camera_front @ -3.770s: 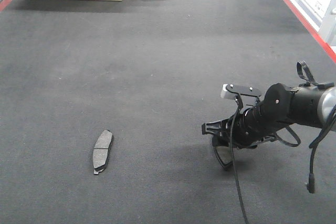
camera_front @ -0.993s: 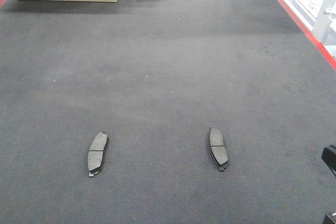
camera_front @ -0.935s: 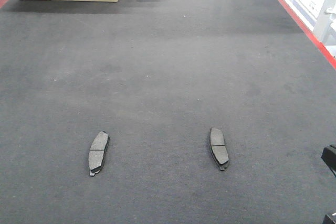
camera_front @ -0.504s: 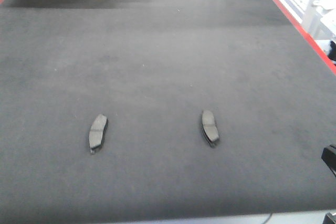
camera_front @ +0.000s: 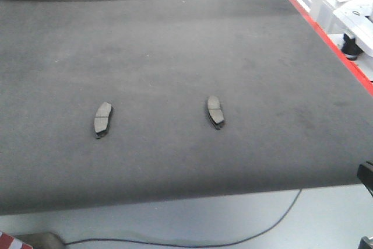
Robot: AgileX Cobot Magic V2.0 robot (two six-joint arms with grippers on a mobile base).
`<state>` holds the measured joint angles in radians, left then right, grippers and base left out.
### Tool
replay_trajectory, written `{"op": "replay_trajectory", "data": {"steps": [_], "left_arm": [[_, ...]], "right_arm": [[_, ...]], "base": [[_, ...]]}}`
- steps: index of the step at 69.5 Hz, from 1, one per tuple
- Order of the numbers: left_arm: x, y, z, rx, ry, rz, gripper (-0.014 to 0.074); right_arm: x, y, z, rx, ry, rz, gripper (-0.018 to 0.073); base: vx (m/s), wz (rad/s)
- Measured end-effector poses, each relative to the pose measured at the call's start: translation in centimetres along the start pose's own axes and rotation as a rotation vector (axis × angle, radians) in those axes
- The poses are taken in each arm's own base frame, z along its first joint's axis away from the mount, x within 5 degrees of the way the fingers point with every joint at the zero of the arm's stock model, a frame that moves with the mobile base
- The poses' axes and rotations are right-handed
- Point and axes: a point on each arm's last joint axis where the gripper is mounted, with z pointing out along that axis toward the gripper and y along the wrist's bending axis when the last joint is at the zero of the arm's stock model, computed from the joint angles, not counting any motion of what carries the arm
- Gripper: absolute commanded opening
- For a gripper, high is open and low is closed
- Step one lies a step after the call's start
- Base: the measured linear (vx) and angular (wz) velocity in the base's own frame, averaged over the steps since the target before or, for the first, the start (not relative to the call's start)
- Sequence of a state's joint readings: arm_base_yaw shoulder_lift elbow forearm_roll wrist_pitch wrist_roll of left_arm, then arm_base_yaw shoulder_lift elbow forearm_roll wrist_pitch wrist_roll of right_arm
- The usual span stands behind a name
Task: Move and align brake pads A on conveyor
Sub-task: 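Back the base away from the conveyor belt, then drive the base along the yellow floor line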
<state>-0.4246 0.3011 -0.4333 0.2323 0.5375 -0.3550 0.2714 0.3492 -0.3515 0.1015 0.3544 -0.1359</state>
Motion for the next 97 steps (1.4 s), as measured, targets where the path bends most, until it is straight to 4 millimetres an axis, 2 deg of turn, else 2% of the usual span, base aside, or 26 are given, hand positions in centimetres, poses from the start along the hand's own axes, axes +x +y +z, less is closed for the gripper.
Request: {"op": "replay_trajectory", "data": {"steps": [28, 97], "left_arm": [[0.0, 0.0, 0.0, 0.0, 0.0, 0.0, -0.0006], [0.0, 0.0, 0.0, 0.0, 0.0, 0.0, -0.0006]], "right_arm": [[0.0, 0.0, 0.0, 0.0, 0.0, 0.0, -0.0006], [0.0, 0.0, 0.0, 0.0, 0.0, 0.0, -0.0006]], "base": [[-0.18, -0.37], [-0.16, -0.75]]}}
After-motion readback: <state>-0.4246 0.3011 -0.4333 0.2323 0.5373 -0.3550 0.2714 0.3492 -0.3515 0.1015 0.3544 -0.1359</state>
